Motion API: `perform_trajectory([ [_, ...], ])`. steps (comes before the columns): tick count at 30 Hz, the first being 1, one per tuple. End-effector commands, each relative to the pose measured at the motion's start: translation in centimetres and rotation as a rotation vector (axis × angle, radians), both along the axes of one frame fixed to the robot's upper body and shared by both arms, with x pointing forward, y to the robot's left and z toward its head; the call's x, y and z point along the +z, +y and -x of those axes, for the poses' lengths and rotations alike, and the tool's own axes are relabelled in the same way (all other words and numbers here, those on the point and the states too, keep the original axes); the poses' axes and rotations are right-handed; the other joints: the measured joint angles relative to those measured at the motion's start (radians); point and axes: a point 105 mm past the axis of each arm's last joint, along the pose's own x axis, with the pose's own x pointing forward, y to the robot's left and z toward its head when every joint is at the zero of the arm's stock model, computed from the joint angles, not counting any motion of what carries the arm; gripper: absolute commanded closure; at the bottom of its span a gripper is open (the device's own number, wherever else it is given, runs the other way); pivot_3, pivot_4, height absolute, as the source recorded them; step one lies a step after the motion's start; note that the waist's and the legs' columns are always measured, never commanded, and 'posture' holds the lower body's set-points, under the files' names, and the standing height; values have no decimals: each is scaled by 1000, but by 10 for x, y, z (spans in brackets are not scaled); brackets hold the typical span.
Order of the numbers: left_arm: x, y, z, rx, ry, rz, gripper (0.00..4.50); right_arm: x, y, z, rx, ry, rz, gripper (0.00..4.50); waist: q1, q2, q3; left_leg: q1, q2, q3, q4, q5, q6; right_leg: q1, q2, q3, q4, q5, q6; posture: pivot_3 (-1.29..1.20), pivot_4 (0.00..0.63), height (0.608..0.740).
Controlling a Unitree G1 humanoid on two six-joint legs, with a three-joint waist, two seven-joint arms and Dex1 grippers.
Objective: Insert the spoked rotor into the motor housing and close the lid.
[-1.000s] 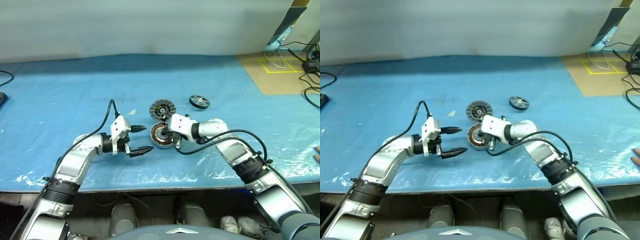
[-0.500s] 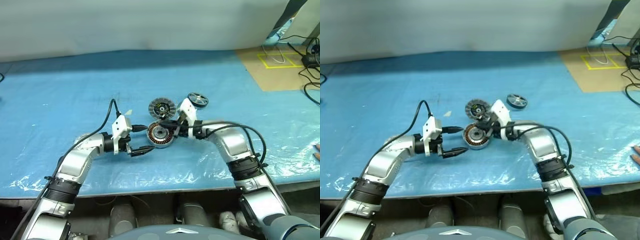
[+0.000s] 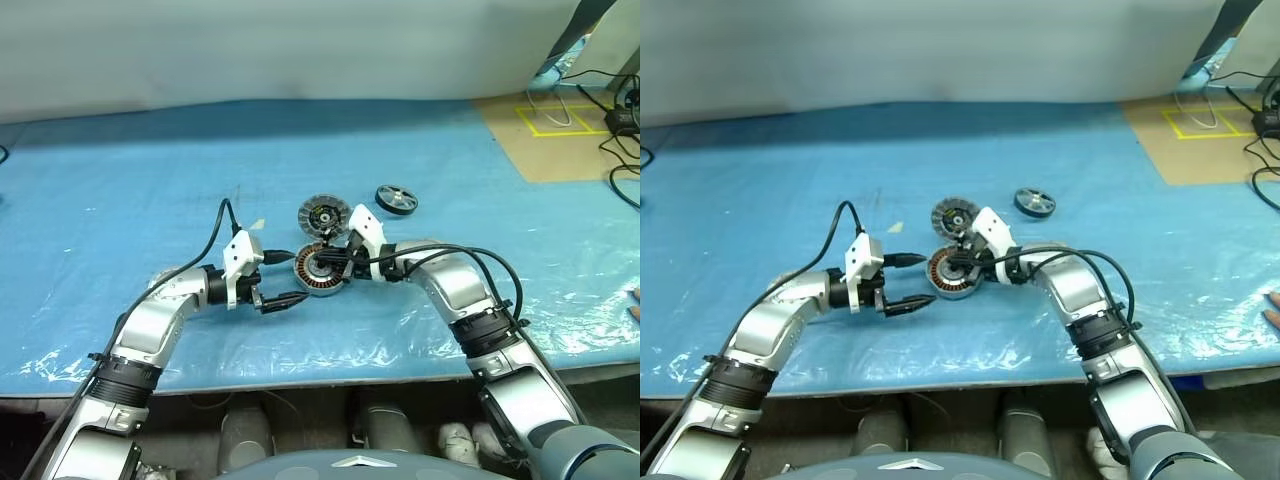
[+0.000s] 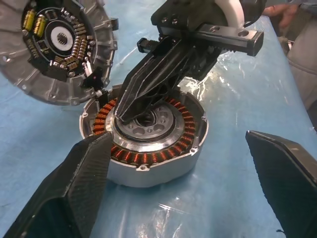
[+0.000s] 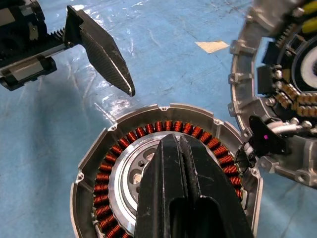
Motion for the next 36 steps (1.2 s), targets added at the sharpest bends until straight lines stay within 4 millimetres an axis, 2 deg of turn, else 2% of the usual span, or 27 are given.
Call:
perform_trajectory([
  [1,5,0,0,-4,-29,1,0,-30,-14,4,-24,55,106,4465,1,0,0,1,0,0,0,0,0,1,0,0,0,0,0,0,150,740],
  [4,5,0,0,-3,-28,1,0,-54,-26,10,5,6,270,4465,3,0,0,3,0,0,1,0,0,4,-1,0,0,0,0,0,150,740],
  [9,4,0,0,-5,-27,1,0,-74,-35,19,37,-15,393,4465,7,0,-2,10,0,0,1,0,0,11,-1,0,-1,0,0,0,150,740],
  [11,4,-1,-1,-5,-28,2,0,-88,-41,25,40,19,443,4465,7,0,-3,13,-1,0,0,0,0,15,-1,0,-1,0,1,0,150,740],
  [14,5,-2,-2,-11,-32,3,0,-104,-46,31,-54,200,387,4465,8,0,-9,19,-1,0,0,-1,2,21,-2,0,-3,-4,6,0,150,740],
  [17,5,-2,-2,-12,-34,1,0,-104,-47,33,-115,314,298,4465,7,-3,-17,22,-1,0,-1,-3,5,23,-2,0,-3,-6,9,0,150,740],
  [24,5,-1,-2,-15,-31,5,0,-113,-56,48,-60,291,425,4465,25,-2,-27,24,-4,0,-9,-3,5,26,-3,1,-6,-8,12,0,150,740],
  [29,7,-5,-2,-22,-35,13,0,-118,-61,33,-219,439,361,4465,22,-5,-37,29,-4,1,-19,-3,4,27,-2,1,-7,-10,5,0,150,740],
  [32,7,-5,-2,-23,-35,16,0,-126,-71,31,-257,451,430,4465,12,-3,-40,32,-4,1,-20,-3,4,29,-2,1,-7,-14,11,0,150,740],
  [36,5,-5,-1,-22,-32,13,0,-125,-74,26,-264,409,470,4465,13,-1,-38,36,-7,-1,-20,-3,5,31,-4,1,-8,-15,13,0,150,740],
])
